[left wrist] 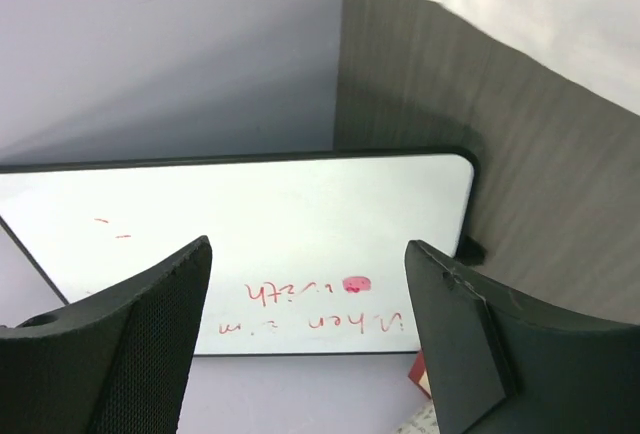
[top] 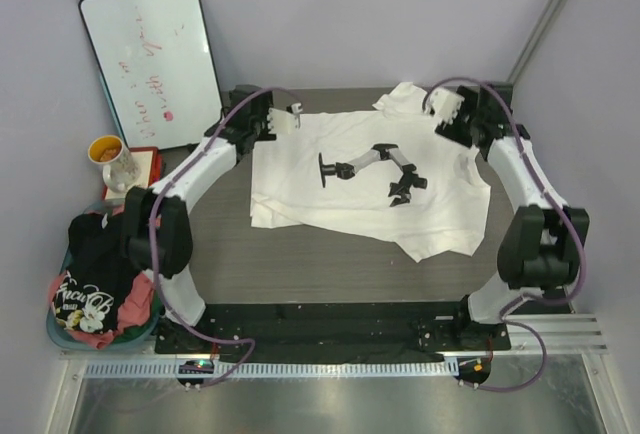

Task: Fold and stack the t-shirts
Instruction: Flatten out the tshirt

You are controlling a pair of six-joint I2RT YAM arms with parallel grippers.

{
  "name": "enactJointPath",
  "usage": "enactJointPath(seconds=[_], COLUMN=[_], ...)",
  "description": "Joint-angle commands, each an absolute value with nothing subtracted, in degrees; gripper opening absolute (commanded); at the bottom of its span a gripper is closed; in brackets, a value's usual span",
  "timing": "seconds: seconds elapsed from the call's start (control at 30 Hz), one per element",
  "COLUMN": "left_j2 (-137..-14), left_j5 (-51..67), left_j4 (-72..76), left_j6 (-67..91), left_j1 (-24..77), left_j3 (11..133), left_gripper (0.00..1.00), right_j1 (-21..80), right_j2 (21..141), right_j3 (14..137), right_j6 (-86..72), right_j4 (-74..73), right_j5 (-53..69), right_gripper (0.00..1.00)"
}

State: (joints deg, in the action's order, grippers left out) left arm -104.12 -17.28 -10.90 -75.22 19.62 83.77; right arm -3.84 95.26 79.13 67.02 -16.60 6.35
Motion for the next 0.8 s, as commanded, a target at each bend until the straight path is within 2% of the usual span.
enactJointPath(seconds=[0.0,0.17,0.27,0.37,0.57,0.77], left_j2=[-96.09,-91.24,-90.44,-90.09,-89.83,-89.91], left_j5=[-4.94,-1.59,-0.79,-0.18,1.76,3.78], left_j4=[-26.70,-36.37,-39.72,-41.13,-42.45,-42.19], left_j6=[-75.58,-74.97,-73.74,-73.21,-72.95,-71.81], left_j1=[19.25,19.34,19.34,19.34,19.25,19.25], left_j3=[75.87,71.72,71.19,70.05,69.87,70.49], left_gripper=[0.78,0.76,0.71,0.67,0.66,0.66], right_j1=[-5.27,-5.98,-6.24,-7.20,-7.65,-7.65], right_j2=[85.72,73.24,69.10,67.24,64.34,61.70], right_j3=[65.41,55.91,52.74,51.07,49.49,40.53], right_j6=[87.16,91.58,92.28,93.95,97.82,100.63], right_j4=[-36.81,-47.43,-49.48,-52.28,-58.35,-50.74], right_j5=[11.43,12.04,10.03,8.44,6.51,4.40], right_gripper=[0.76,0.76,0.76,0.76,0.76,0.76])
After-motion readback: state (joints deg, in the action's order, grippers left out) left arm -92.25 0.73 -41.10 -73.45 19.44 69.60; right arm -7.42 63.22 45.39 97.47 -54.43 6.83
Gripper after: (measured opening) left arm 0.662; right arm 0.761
